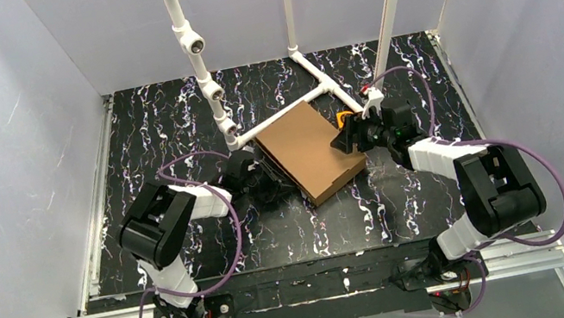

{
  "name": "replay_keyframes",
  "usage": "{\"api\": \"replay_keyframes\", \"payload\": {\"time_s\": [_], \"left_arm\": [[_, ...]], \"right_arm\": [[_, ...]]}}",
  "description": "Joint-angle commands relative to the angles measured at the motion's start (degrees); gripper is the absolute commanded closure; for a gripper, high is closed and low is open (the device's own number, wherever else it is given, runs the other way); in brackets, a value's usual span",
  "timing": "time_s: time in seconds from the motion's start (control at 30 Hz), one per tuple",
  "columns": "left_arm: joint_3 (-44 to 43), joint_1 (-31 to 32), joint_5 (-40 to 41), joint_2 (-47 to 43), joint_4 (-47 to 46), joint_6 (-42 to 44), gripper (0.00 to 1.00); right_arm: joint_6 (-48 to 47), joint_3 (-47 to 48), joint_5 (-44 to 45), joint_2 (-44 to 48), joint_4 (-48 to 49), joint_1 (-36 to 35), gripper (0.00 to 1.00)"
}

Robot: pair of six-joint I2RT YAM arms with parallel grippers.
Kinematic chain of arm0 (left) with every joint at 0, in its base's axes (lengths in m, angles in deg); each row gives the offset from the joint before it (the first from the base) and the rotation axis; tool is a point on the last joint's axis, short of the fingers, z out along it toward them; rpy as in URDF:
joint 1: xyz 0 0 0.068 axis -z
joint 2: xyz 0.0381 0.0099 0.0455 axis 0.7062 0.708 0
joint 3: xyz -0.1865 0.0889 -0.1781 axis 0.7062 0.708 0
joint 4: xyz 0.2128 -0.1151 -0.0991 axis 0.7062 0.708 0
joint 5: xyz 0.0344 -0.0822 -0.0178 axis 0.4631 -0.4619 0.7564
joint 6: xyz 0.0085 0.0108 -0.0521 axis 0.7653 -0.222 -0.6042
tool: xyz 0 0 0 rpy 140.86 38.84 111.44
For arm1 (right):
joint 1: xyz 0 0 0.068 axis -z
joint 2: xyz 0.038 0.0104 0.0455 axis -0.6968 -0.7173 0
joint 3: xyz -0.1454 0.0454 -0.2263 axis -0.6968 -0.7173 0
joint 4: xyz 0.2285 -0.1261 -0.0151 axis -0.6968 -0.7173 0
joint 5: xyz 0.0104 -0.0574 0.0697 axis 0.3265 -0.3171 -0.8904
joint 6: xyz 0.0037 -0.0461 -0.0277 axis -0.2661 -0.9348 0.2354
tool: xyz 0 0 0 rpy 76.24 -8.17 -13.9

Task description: Fold the paper box

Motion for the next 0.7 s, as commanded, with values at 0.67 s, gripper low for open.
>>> {"api": "replay_keyframes", "payload": {"time_s": [0.67], "left_arm": [[2.1, -2.5, -0.9, 1.6, 3.0, -5.0, 0.85]], "right_arm": [[-30.1, 8.9, 8.6, 10.4, -19.7, -29.0, 0.36]]}}
